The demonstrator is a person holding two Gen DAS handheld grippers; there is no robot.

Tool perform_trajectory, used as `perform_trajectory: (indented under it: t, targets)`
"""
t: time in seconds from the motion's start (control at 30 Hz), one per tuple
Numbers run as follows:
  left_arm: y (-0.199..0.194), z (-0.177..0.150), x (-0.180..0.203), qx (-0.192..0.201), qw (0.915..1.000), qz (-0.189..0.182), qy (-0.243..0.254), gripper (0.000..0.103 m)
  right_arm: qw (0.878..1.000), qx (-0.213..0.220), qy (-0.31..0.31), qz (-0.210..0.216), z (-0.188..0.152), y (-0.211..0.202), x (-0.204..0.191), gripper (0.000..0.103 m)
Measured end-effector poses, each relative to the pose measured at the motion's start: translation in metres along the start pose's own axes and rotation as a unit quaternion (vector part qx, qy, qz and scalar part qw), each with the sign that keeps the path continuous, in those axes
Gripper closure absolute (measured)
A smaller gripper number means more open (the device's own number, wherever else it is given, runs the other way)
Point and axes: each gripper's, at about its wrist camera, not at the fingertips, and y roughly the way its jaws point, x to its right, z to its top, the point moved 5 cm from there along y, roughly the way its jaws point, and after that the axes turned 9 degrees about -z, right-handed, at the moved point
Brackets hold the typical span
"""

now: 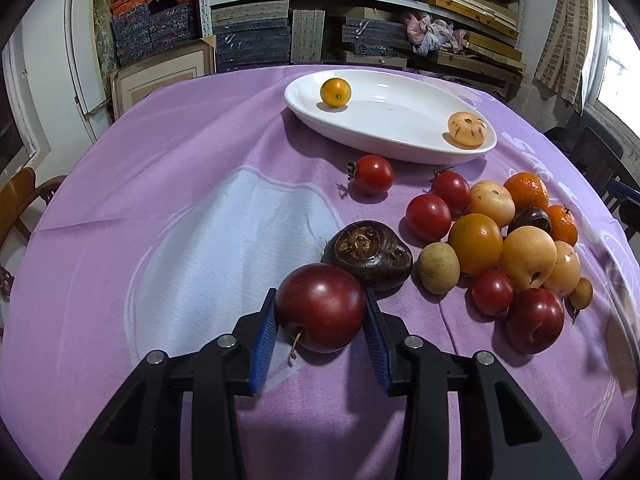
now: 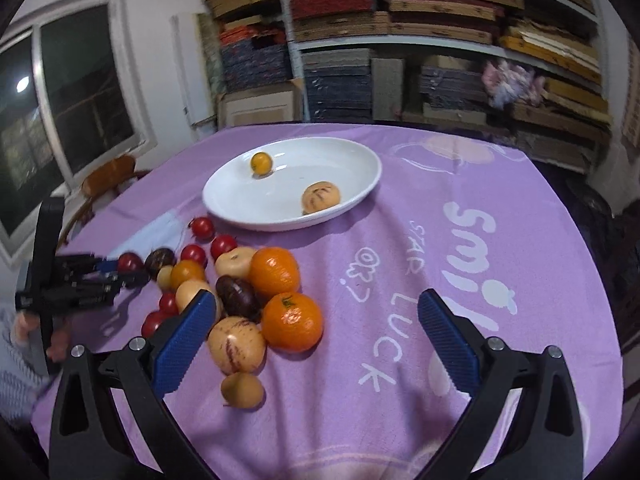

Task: Organize fruits
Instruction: 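Grasp the small tan round fruit with the right gripper while the left holds the plum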

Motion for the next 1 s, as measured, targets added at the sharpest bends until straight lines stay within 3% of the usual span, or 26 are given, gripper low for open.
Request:
perform_trajectory:
  t: [0.13,0.27,0.3,0.33,0.4,0.83,0.87,0.93,1.0]
  targets:
    - [-0.003,0.001,-0.002,0.006,0.9999,0.013,0.001,0.062,0.995,0.001,-0.089,0.055,-0.013,-0.012,-0.035,0.004]
    - [-0.005,0.001,-0.006,0.009,0.9997,0.019,-0.008,0.062,0.985,-0.003,-0.138,0.101,-0.027,-0.019,-0.062,0.007]
    - [-0.005,0.001,-0.006,0.009,0.9997,0.020,-0.008,0.062,0.984,-0.010,-0.145,0.103,-0.030,-0.017,-0.066,0.018]
    - [-0.005,0.000,-0.006,0.009,0.9997,0.022,-0.007,0.062,0.983,-0.020,-0.150,0.106,-0.034,-0.013,-0.068,0.038]
    - [-0.005,0.000,-0.006,0.009,0.9997,0.024,-0.005,0.062,0.981,-0.046,-0.155,0.109,-0.041,-0.004,-0.068,0.051]
    - [-0.007,-0.002,-0.004,0.008,0.9996,0.028,0.001,0.062,0.976,-0.099,-0.167,0.100,-0.060,0.013,-0.059,0.055]
    - [-0.007,-0.002,-0.004,0.008,0.9996,0.028,0.001,0.062,0.976,-0.100,-0.165,0.102,-0.061,0.013,-0.059,0.056]
    - [-0.007,-0.003,-0.004,0.007,0.9996,0.028,0.001,0.062,0.975,-0.107,-0.161,0.109,-0.061,0.016,-0.058,0.072]
    - [-0.007,-0.003,-0.004,0.007,0.9996,0.027,0.001,0.062,0.974,-0.113,-0.157,0.115,-0.062,0.018,-0.057,0.073]
